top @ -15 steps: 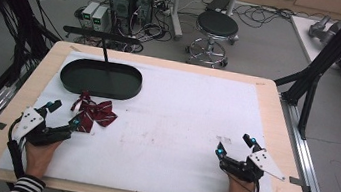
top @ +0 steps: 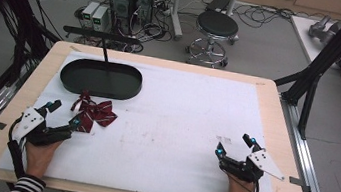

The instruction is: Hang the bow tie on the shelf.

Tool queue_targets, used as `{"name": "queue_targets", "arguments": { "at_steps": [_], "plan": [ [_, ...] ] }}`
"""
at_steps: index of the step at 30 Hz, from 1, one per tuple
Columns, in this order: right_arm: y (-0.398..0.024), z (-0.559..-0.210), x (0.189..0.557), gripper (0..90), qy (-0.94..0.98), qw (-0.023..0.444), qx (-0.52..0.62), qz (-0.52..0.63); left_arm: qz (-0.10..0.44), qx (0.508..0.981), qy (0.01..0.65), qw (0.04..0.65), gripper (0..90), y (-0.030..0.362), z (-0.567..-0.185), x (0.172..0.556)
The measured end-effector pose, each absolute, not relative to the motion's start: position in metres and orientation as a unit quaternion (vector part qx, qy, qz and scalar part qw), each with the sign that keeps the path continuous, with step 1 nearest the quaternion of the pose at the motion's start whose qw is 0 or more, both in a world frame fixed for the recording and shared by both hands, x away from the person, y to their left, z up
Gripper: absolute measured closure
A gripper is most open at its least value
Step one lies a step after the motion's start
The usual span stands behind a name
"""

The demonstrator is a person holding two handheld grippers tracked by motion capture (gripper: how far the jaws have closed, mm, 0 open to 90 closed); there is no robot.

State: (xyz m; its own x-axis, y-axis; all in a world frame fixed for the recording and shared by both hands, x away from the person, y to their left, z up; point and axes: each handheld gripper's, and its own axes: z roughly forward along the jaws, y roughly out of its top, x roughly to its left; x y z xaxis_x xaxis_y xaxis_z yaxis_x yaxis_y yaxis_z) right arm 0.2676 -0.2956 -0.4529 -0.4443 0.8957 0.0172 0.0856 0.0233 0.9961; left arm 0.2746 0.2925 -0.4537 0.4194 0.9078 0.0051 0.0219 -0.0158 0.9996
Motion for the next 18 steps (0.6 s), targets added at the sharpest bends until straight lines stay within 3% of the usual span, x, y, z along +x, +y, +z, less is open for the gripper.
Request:
{"name": "queue_targets", "arguments": {
  "at_steps": [18],
  "plan": [
    [-0.296, -0.4529, 0.2679, 3.3, 0.622, 0.35, 0.395, 0.578, 0.374, 0.641, 0.382, 0.551, 14.9, 0.2927, -0.4455, 0.2769]
  ]
}}
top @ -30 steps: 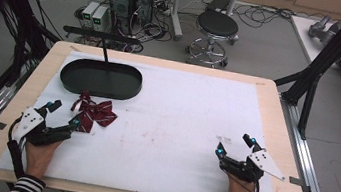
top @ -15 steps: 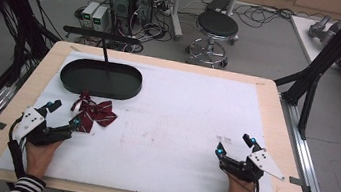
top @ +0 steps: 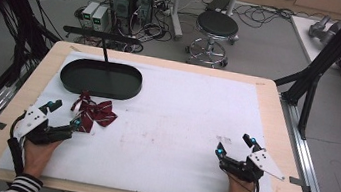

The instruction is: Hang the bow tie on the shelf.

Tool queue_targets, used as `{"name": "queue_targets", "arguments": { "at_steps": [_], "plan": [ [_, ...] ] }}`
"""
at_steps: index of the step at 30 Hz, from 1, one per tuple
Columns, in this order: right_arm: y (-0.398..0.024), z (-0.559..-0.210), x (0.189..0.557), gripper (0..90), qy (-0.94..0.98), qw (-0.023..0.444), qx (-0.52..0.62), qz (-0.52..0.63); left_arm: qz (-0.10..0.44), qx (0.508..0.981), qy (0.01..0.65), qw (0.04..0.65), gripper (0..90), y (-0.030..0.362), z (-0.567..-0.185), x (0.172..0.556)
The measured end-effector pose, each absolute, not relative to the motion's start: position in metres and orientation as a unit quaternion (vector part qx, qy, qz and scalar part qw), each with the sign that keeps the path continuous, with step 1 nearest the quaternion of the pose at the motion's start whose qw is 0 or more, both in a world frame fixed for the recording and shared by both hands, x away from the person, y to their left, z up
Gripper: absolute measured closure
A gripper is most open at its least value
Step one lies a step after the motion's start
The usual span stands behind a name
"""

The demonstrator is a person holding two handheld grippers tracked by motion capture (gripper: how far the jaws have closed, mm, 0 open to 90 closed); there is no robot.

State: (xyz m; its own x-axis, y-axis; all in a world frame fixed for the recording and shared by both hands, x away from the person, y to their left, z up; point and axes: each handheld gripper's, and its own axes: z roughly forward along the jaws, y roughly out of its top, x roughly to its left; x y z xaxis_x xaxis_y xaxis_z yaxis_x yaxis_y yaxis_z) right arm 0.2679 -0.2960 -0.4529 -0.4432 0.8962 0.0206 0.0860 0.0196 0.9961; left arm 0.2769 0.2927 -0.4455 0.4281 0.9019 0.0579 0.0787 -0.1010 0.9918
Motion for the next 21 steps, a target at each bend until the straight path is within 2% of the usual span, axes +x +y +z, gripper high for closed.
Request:
{"name": "queue_targets", "arguments": {
  "at_steps": [9, 21],
  "plan": [
    [-0.296, -0.453, 0.268, 3.4, 0.622, 0.35, 0.395, 0.578, 0.354, 0.673, 0.398, 0.513, 15.0, 0.298, -0.43, 0.287],
    [-0.296, -0.453, 0.268, 3.3, 0.622, 0.351, 0.394, 0.579, 0.309, 0.744, 0.417, 0.421, 18.4, 0.291, -0.429, 0.308]
  ]
}}
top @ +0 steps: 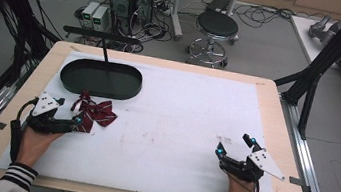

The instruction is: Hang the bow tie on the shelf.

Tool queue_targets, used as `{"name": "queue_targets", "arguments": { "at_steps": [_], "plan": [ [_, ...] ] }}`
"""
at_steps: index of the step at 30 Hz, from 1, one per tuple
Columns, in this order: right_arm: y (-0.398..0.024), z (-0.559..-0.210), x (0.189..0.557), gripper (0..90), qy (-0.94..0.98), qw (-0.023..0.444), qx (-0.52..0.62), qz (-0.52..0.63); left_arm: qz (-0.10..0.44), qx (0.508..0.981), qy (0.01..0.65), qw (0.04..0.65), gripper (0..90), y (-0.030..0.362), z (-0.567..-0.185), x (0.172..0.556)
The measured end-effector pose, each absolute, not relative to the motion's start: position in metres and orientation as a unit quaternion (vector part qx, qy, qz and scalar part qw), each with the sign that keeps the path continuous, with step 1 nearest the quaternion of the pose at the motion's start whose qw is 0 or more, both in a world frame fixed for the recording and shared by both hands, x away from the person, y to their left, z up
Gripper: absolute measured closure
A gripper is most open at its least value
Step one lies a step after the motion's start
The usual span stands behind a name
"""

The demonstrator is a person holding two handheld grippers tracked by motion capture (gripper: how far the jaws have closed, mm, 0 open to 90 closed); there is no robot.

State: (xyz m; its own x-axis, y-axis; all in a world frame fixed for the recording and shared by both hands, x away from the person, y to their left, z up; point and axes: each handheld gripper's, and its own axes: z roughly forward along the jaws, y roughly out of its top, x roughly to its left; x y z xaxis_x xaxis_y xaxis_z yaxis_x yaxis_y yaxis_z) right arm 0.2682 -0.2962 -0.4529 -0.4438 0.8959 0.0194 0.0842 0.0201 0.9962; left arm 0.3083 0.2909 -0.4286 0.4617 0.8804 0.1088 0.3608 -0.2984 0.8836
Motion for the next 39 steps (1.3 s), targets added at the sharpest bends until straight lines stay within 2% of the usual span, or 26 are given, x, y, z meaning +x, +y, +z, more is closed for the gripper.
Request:
{"name": "queue_targets", "arguments": {
  "at_steps": [1, 7, 8, 16, 25, 39],
  "plan": [
    [-0.296, -0.453, 0.268, 3.3, 0.622, 0.35, 0.394, 0.579, 0.304, 0.747, 0.42, 0.416, 21.3, 0.29, -0.429, 0.31],
    [-0.296, -0.453, 0.268, 3.4, 0.622, 0.35, 0.394, 0.579, 0.29, 0.758, 0.436, 0.39, 26.0, 0.288, -0.43, 0.318],
    [-0.296, -0.453, 0.268, 3.3, 0.622, 0.349, 0.394, 0.58, 0.287, 0.759, 0.436, 0.388, 30.7, 0.288, -0.43, 0.319],
    [-0.296, -0.453, 0.268, 3.3, 0.621, 0.347, 0.396, 0.58, 0.27, 0.767, 0.456, 0.363, 38.5, 0.287, -0.431, 0.325],
    [-0.296, -0.453, 0.268, 3.3, 0.621, 0.348, 0.396, 0.58, 0.248, 0.777, 0.469, 0.338, 52.7, 0.283, -0.432, 0.332],
    [-0.296, -0.453, 0.268, 3.3, 0.622, 0.35, 0.394, 0.579, 0.238, 0.776, 0.482, 0.33, 74.8, 0.283, -0.429, 0.335]
  ]
}}
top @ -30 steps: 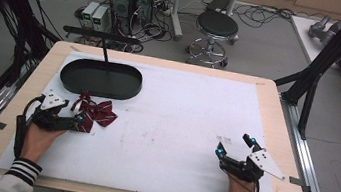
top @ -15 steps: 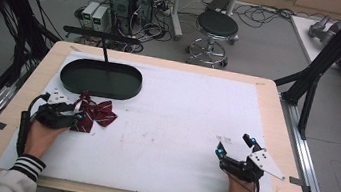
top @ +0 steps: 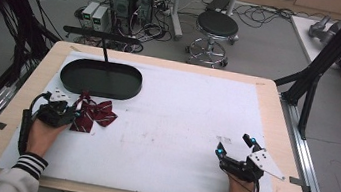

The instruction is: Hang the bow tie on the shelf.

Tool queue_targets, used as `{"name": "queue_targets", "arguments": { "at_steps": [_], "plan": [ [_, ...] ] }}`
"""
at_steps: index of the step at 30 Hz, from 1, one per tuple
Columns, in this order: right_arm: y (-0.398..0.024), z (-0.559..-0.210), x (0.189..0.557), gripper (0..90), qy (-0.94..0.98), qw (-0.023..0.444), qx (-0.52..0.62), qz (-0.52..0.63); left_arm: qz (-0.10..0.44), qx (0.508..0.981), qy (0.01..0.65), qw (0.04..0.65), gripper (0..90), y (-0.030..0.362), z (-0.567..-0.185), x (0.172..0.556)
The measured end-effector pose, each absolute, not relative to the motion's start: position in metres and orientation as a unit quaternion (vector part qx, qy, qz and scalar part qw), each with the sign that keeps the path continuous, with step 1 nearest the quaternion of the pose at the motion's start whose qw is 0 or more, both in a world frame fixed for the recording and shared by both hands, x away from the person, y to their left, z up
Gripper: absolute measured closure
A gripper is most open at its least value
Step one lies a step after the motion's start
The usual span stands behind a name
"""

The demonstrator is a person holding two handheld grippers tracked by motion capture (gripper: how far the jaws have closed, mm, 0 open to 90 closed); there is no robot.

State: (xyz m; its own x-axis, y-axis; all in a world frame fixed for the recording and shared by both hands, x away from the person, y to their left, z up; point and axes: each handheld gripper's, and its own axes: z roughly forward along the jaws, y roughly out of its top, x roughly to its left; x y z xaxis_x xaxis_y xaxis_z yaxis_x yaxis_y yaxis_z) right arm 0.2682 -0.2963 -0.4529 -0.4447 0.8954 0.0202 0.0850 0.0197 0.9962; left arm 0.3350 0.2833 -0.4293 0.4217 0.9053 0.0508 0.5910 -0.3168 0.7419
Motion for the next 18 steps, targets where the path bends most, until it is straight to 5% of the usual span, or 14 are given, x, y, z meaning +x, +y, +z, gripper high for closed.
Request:
{"name": "queue_targets", "arguments": {
  "at_steps": [18],
  "plan": [
    [-0.296, -0.453, 0.268, 3.4, 0.622, 0.349, 0.395, 0.579, 0.256, 0.767, 0.479, 0.341, 80.7, 0.286, -0.417, 0.332]
  ]
}}
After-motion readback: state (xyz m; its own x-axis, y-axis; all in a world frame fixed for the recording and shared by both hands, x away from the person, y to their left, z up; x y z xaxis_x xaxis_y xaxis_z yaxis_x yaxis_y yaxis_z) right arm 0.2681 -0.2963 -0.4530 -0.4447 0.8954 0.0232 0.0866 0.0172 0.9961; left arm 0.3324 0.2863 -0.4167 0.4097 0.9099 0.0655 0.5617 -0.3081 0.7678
